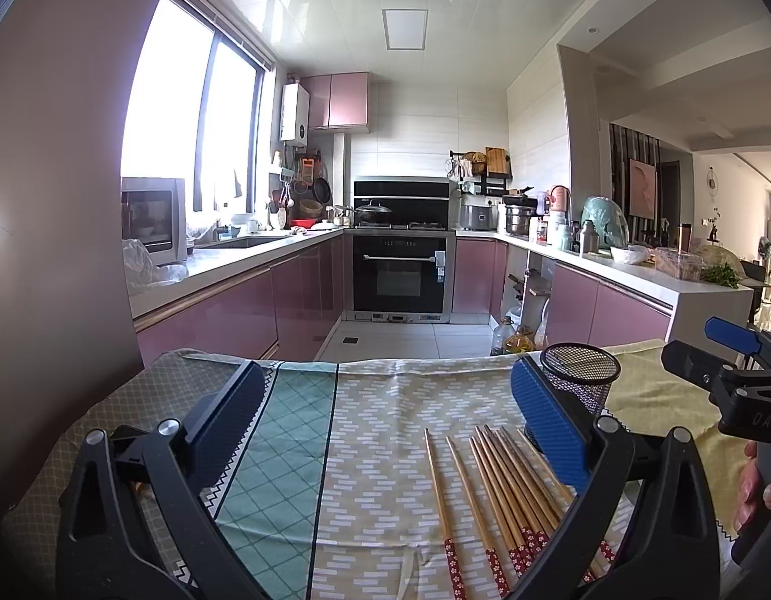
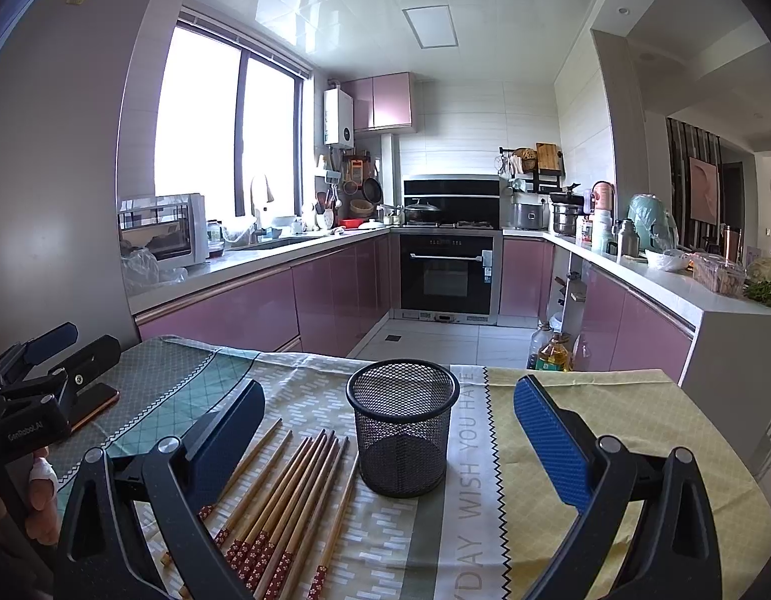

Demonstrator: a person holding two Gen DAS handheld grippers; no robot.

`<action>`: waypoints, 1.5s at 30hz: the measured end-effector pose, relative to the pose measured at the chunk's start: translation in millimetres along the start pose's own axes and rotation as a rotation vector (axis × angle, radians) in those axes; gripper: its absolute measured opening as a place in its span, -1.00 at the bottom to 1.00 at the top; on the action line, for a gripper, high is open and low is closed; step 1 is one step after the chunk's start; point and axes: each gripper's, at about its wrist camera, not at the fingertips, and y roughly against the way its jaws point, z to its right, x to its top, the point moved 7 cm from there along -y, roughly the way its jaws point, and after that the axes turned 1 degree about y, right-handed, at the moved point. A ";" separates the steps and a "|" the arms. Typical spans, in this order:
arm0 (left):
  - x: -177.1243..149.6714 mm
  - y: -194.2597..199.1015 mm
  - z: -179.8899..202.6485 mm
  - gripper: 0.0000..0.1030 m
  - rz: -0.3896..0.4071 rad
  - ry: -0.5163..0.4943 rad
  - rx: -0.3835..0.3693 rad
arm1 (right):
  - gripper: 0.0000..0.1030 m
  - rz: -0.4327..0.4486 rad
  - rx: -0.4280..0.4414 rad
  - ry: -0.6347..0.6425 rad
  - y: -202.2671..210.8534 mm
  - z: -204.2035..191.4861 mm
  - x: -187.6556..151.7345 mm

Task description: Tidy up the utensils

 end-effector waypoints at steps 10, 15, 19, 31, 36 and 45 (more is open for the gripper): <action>-1.3 1.2 0.6 0.89 0.001 0.001 0.000 | 0.88 0.000 0.003 -0.001 -0.7 -0.4 -0.2; -1.0 1.1 0.0 0.89 0.000 0.003 0.000 | 0.88 -0.001 0.003 -0.001 -0.7 -0.7 -0.4; -1.2 1.2 0.2 0.89 0.001 0.002 0.000 | 0.88 0.000 0.005 -0.002 -0.4 0.4 -0.4; -1.2 1.1 0.5 0.89 0.001 0.003 0.000 | 0.88 -0.003 0.006 -0.004 -1.1 0.3 -0.4; -0.8 1.0 0.5 0.89 0.000 0.003 -0.001 | 0.88 -0.003 0.007 -0.003 -1.2 0.4 -0.4; -1.1 1.2 0.7 0.89 0.000 0.004 0.002 | 0.88 -0.005 0.008 -0.006 -1.5 0.4 -0.9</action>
